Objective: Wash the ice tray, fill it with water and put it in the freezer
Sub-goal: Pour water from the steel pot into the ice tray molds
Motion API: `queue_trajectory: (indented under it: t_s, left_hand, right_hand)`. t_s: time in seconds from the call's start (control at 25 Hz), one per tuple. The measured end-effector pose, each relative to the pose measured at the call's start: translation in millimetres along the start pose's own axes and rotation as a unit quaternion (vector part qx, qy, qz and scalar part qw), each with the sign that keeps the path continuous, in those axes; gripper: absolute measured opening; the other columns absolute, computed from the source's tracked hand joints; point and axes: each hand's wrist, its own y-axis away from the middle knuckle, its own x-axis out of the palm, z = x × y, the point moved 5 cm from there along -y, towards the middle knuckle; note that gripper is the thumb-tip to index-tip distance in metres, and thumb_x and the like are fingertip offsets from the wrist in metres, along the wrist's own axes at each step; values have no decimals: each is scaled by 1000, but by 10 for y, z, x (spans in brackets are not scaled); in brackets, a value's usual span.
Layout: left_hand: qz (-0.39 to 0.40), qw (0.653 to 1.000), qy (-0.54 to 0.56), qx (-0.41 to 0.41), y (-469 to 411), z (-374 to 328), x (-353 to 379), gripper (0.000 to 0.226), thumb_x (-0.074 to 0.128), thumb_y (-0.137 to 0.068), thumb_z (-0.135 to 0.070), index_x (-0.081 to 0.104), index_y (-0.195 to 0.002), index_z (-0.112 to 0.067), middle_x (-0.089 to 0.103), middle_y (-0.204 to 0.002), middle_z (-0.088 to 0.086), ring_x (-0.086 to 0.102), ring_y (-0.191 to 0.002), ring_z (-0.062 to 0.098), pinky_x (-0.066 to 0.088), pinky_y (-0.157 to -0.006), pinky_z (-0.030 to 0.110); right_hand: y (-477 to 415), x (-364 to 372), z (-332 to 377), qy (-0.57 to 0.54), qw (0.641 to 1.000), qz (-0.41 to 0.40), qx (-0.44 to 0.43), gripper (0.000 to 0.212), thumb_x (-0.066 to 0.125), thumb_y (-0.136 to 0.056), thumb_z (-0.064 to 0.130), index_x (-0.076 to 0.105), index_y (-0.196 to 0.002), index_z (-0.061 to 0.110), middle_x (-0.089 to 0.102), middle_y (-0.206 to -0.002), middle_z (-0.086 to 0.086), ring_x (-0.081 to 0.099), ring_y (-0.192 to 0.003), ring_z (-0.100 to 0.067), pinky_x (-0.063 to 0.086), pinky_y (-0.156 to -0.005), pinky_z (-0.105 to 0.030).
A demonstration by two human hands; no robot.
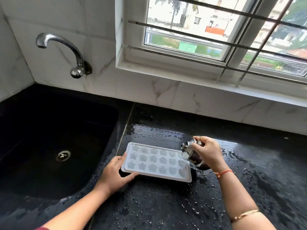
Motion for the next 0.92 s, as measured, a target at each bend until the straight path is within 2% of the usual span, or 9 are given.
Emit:
queue_trajectory:
  t_s: [0.2, 0.28, 0.36, 0.48, 0.6, 0.68, 0.84, 0.92]
  left_hand:
    - [1, 1000, 5, 0, -18, 8, -3, 105, 50, -48, -75, 33, -142, -29, 50, -117, -8, 52, -108, 9, 39, -92, 20]
    - [-2, 1000, 5, 4, -10, 11, -5, 105, 50, -49, -76, 32, -142, -29, 50, -117, -8, 52, -108, 9, 39, -92, 20]
    - [-3, 1000, 2, 4, -7, 10, -8, 106, 49, -49, -76, 32, -142, -29, 50, -117, -8, 52, -107, 9, 39, -92, 20]
    - [-9, 1000, -8, 6, -1, -5, -6, 106, 48, -49, -76, 32, -142, -28, 50, -118, -7, 52, -108, 10, 41, -93, 23]
    - [-9, 1000, -18, 1, 4, -8, 6, 105, 47, -50, -76, 31, -142, -29, 50, -117, -6, 52, -108, 11, 42, -93, 24]
    - [-9, 1000, -18, 2, 8, -12, 8, 104, 48, -50, -76, 32, -142, -30, 50, -116, -7, 53, -107, 11, 42, -92, 24]
    - [-10, 1000, -21, -1, 1, -16, 3, 105, 48, -50, -76, 33, -142, -28, 50, -115, -7, 53, -106, 10, 42, -92, 24]
    - [-10, 1000, -19, -1, 3, -16, 6, 105, 49, -50, -76, 35, -141, -27, 51, -116, -6, 53, -107, 11, 42, -92, 24]
  right_hand:
    - [-3, -12, -69, -17, 1000, 6, 18, 24, 68, -77, 19, 71, -99, 10, 67, -77, -5, 65, -77, -28, 55, -70, -41]
    - [-7, -15, -93, -25, 999, 5, 20, 19, 68, -77, 17, 70, -93, 6, 61, -69, 2, 59, -68, -23, 52, -64, -39]
    - [-7, -22, -127, -31, 999, 2, 21, 18, 69, -77, 16, 70, -93, 7, 59, -65, 0, 55, -64, -20, 50, -61, -40]
    - [-4, -8, -162, -27, 999, 5, 21, 27, 68, -77, 21, 69, -103, 15, 68, -77, -16, 64, -70, -29, 54, -66, -44]
    - [3, 28, -200, -35, 999, 19, 17, 25, 69, -76, 24, 70, -100, 17, 70, -86, -13, 67, -82, -30, 57, -69, -46]
    - [15, 35, -214, -45, 999, 22, 16, 23, 69, -77, 21, 70, -99, 14, 71, -93, -14, 67, -83, -29, 58, -69, -43]
    - [11, 40, -208, -51, 998, 28, 12, 29, 69, -78, 18, 69, -106, 12, 69, -91, -22, 58, -65, -21, 55, -62, -37]
    - [-14, 33, -206, -60, 998, 25, 12, 31, 68, -79, 17, 68, -108, 10, 69, -88, -23, 57, -66, -19, 57, -64, -41]
